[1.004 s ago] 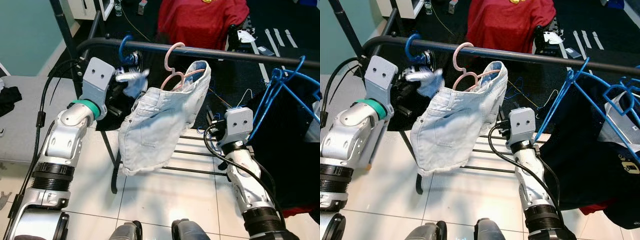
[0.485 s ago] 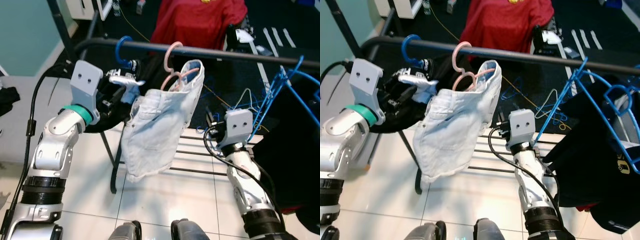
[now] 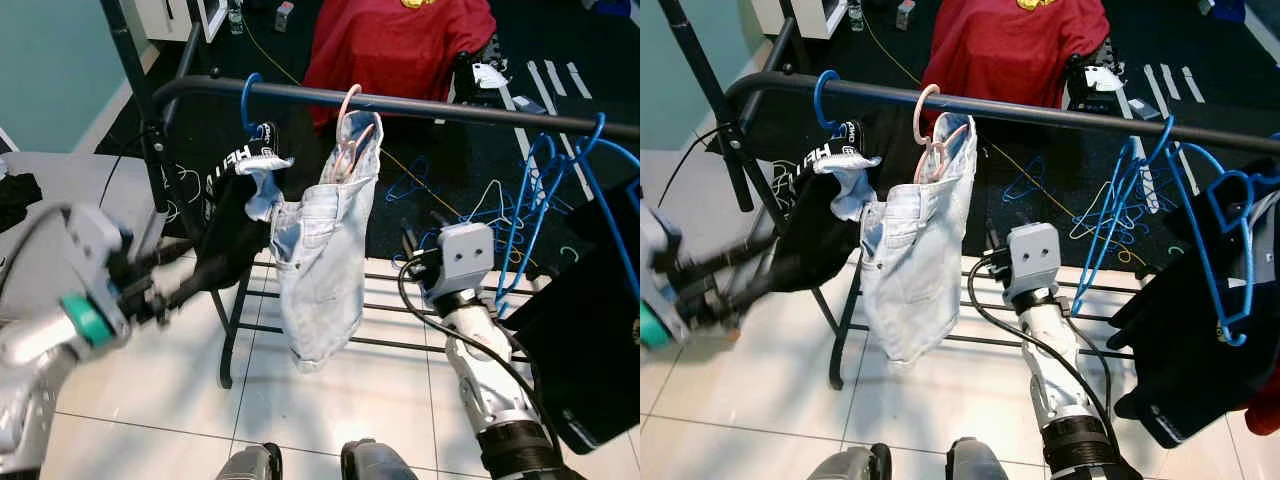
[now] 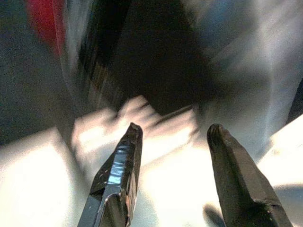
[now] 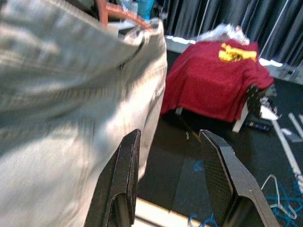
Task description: Hang hanger
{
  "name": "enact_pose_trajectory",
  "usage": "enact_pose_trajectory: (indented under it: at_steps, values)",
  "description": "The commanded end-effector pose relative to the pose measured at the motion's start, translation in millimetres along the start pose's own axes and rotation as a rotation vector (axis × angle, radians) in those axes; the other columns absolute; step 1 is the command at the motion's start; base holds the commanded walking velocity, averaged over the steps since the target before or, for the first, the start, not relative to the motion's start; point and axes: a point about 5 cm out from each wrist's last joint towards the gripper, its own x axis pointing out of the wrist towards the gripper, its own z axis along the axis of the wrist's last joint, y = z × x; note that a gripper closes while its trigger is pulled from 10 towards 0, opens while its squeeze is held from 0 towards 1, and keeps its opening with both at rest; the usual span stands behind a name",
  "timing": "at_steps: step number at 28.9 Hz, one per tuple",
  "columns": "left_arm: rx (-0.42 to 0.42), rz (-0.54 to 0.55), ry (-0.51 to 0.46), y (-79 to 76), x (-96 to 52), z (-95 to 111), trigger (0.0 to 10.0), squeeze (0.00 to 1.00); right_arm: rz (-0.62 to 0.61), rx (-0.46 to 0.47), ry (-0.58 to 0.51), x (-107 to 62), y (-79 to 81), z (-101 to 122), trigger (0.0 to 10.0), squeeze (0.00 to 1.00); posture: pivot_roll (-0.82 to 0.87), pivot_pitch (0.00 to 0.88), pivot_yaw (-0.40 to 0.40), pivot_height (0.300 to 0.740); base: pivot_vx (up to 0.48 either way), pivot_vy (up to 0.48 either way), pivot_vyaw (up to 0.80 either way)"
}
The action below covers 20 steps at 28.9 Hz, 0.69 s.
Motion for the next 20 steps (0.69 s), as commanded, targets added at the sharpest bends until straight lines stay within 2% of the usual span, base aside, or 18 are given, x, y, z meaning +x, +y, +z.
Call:
enact_pose_trajectory:
  at_steps: [1,3,4,6,7,9,11,14,17,19,20]
  values:
    - [0.026,0.0,0.017,-0.5,1.0,-2.9,10.0,0.0,0.014,-0.004,0.035,-4.8,2.2,-8.2,10.0,0.0,-0.06,0.094,0.046,0.74,0.0,0.0,0.0]
    - [0.004,0.11,0.164,1.1,5.6,-48.2,10.0,0.0,0.061,0.032,0.125,-17.6,11.9,-27.5,10.0,0.0,-0.06,0.092,0.039,0.74,0.0,0.0,0.0]
    - [0.004,0.11,0.164,1.1,5.6,-48.2,10.0,0.0,0.061,0.032,0.125,-17.6,11.9,-27.5,10.0,0.0,-0.06,0.092,0.039,0.74,0.0,0.0,0.0]
    - [0.031,0.247,0.292,-0.8,16.1,-83.4,10.0,0.0,0.097,0.052,0.224,-35.7,21.1,-49.3,10.0,0.0,-0.06,0.092,0.034,0.74,0.0,0.0,0.0]
    - [0.039,0.291,0.332,-7.1,23.4,-95.8,10.0,0.0,0.095,0.075,0.286,-46.5,24.0,-62.1,10.0,0.0,-0.07,0.09,0.036,0.74,0.0,0.0,0.0]
    - [0.04,0.318,0.359,-14.7,30.2,-104.8,10.0,0.0,0.085,0.101,0.346,-57.1,26.2,-73.5,10.0,0.0,-0.07,0.09,0.036,0.74,0.0,0.0,0.0]
    - [0.04,0.318,0.359,-14.7,30.2,-104.8,10.0,0.0,0.085,0.101,0.346,-57.1,26.2,-73.5,10.0,0.0,-0.07,0.09,0.036,0.74,0.0,0.0,0.0]
    - [0.067,0.346,0.412,-27.4,37.1,-121.3,10.0,0.0,0.078,0.201,0.499,-76.4,32.8,-98.6,10.0,0.0,-0.09,0.078,0.042,0.74,0.0,0.0,0.0]
    - [0.063,0.331,0.477,-43.7,43.6,-138.5,10.0,0.0,0.035,0.211,0.642,-97.7,33.2,-120.9,10.0,0.0,-0.09,0.076,0.042,0.74,0.0,0.0,0.0]
    - [0.062,0.336,0.491,-46.0,44.7,-141.9,10.0,0.0,0.029,0.215,0.671,-102.3,33.2,-124.9,10.0,0.0,-0.08,0.072,0.039,0.74,0.0,0.0,0.0]
    - [0.06,0.379,0.523,-48.6,45.7,-148.0,10.0,0.0,0.001,0.228,0.727,-112.2,31.8,-132.3,10.0,0.0,-0.08,0.069,0.037,0.74,0.0,0.0,0.0]
